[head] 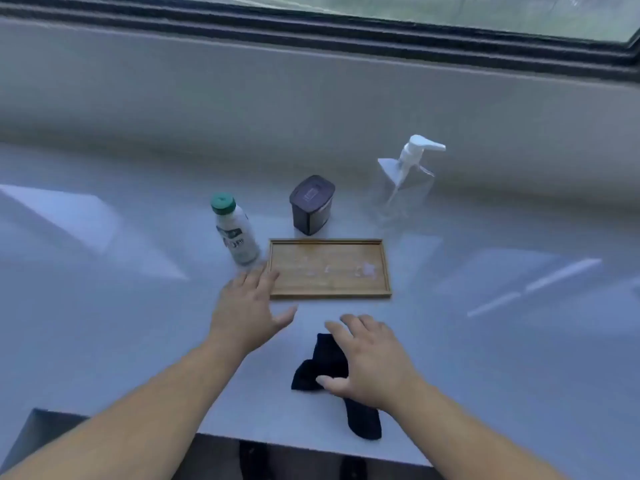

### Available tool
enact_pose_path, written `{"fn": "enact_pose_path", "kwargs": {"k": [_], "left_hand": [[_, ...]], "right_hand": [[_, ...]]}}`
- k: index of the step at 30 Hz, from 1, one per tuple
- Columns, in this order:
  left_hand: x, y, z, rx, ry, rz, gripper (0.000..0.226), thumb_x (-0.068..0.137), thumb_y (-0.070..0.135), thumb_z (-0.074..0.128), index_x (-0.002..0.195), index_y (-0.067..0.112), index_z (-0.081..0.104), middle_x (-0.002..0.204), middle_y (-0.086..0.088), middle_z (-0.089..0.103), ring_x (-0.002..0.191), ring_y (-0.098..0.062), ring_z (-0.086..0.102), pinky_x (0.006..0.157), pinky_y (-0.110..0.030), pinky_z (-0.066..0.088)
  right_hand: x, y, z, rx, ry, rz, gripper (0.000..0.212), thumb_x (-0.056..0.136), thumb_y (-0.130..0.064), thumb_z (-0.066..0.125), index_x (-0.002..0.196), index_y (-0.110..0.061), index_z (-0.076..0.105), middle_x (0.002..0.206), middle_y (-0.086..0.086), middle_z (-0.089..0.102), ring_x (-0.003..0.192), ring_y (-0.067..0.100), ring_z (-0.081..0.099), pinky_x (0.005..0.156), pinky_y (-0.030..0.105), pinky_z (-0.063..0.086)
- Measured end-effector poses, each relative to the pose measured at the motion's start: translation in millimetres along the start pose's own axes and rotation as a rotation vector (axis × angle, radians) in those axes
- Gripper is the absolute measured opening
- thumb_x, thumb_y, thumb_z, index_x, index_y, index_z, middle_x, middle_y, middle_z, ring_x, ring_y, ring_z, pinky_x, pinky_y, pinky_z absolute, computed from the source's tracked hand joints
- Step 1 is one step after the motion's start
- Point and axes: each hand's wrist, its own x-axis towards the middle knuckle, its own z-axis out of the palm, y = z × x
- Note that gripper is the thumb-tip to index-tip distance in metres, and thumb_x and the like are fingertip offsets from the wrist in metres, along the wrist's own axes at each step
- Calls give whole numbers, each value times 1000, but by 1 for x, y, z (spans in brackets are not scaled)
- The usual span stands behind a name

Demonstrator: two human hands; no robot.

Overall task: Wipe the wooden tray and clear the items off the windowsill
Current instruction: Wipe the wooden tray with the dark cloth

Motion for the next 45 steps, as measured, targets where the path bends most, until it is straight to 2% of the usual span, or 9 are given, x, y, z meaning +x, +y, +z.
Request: {"fn": "enact_pose_path", "kwargs": {"k": [4,9,16,19,22,29,32,40,45], "left_hand": [[-6,-10,21,20,-25,-58,94,81,79,39,156,23,44,166,-9,38,146,-33,40,119,-48,34],[-1,-15,42,-23,2,-87,97,81,81,37,156,19,44,166,-10,38,148,-35,39,120,-52,34],[19,-22,60,-85,65,-157,93,89,79,37,154,13,45,161,-13,46,147,-36,41,119,-57,33],[29,-25,64,-95,85,-176,92,89,78,35,152,12,49,156,-13,52,144,-36,43,117,-58,32],[37,-22,68,-119,126,-211,93,87,80,35,153,15,50,155,-9,53,144,-34,41,119,-56,27],[47,-22,75,-136,138,-234,89,86,84,41,154,28,48,159,-1,48,146,-28,31,122,-54,17],[48,-24,78,-147,160,-229,89,84,85,42,153,28,50,157,-1,51,145,-27,33,122,-54,18],[51,-25,80,-191,162,-241,86,81,78,45,148,24,55,154,-2,55,146,-27,40,121,-58,22],[51,-22,79,-176,198,-261,90,79,81,47,144,20,60,150,-3,60,142,-30,46,120,-57,26]], "right_hand": [[0,-1,28,-64,-60,23,80,88,-65,51,154,-28,28,146,3,46,123,31,48,99,45,44],[4,10,25,53,30,114,58,94,-37,53,150,-30,40,128,-4,57,108,25,56,81,37,50],[26,32,-41,361,466,248,51,82,-16,67,132,-27,63,121,-4,67,108,23,63,88,38,53],[49,47,-72,432,646,273,49,79,-13,67,127,-27,66,113,-8,65,106,14,60,85,29,45],[80,59,-84,434,729,305,48,81,-14,64,127,-27,64,112,-8,61,107,17,58,87,34,47],[144,68,-34,393,451,521,56,86,-10,59,140,-22,54,131,9,55,112,36,55,89,44,51],[169,46,-18,393,480,495,52,84,-8,63,135,-15,62,129,14,59,111,39,56,91,44,47],[220,-42,-11,504,425,120,50,78,-7,68,128,-14,64,122,12,67,109,36,60,91,41,47],[191,-8,-11,302,304,9,46,74,-11,71,120,-18,67,115,6,62,105,32,57,86,43,52]]}}
